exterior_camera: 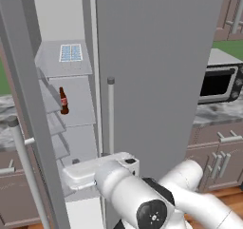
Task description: Open the freezer door, pick up the ice cube tray from the freezer, and place it on the dining counter.
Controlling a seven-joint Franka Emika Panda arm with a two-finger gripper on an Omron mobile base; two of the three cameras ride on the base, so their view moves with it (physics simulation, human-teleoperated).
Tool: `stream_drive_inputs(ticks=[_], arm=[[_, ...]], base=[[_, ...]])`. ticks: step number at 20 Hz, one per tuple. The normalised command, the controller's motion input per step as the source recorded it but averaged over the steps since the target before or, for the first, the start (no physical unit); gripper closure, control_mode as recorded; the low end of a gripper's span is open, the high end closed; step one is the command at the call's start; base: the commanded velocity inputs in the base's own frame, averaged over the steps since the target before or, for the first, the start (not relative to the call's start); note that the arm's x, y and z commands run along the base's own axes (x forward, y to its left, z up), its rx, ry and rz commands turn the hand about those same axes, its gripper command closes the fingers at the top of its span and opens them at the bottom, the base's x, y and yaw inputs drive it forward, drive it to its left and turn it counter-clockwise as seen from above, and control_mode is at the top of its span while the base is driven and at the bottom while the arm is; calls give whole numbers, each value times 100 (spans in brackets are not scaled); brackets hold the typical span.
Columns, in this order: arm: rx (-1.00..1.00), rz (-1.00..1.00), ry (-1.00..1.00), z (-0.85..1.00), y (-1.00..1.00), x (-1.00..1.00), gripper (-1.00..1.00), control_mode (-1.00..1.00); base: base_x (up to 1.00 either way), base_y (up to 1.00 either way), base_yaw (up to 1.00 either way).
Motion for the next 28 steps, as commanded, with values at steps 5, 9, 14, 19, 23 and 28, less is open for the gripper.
stream_drive_inputs(ticks=[5,9,14,19,23,28], arm=[[12,28,10,96,-36,20,-100,-100],[11,33,9,100,-9,32,-100,-100],[7,33,1,96,-1,26,-100,-100],[3,31,-2,61,0,26,-100,-100],[0,23,-27,0,27,6,-100,-100],[0,23,-36,0,42,12,-100,-100]], base=[[0,0,0],[0,0,0],[0,0,0],[0,0,0],[0,0,0],[0,0,0]])
